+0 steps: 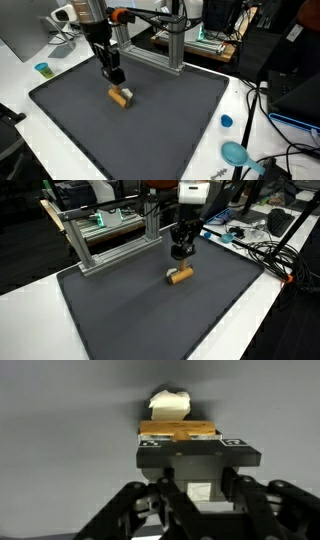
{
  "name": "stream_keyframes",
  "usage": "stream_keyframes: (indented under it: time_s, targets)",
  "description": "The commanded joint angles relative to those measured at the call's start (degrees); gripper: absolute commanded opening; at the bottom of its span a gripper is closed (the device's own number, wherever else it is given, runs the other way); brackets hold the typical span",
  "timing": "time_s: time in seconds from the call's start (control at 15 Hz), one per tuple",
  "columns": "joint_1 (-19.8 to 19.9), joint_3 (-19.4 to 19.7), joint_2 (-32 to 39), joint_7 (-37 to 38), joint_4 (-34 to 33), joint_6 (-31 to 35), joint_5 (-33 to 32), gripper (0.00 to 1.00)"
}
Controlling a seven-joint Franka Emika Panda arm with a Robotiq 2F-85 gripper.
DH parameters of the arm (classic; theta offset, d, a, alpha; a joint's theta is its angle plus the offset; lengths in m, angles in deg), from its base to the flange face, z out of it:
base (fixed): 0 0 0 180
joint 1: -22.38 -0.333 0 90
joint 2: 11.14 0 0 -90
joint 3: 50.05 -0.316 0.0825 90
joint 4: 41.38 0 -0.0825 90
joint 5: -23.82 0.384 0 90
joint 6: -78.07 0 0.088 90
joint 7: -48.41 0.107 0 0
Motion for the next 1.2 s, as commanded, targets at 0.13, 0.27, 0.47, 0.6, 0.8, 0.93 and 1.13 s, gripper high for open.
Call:
stream_keyframes:
  time_s: [0.13,0.27,0.47,0.6,0.8,0.93,1.13]
  targets:
    - [-1.8,0.4,-5.9,1.2,6.1,2.4,-0.8,0.21]
    - [-1.5,0.4,-5.7,1.0,6.1,2.8,-0.4,0.21]
    - [-1.0,1.1,-5.2,1.8,5.3,2.1,-0.1,0.21]
    - [-1.0,1.6,-4.6,2.3,5.0,0.8,-0.7,0.21]
    - [-0.7,1.9,-4.2,2.1,5.1,-1.9,-0.4,0.21]
    - [-0.6,1.6,-3.2,1.6,4.8,-1.7,0.1,0.21]
    - [-1.0,2.3,-1.6,3.1,3.7,-5.0,-1.1,0.21]
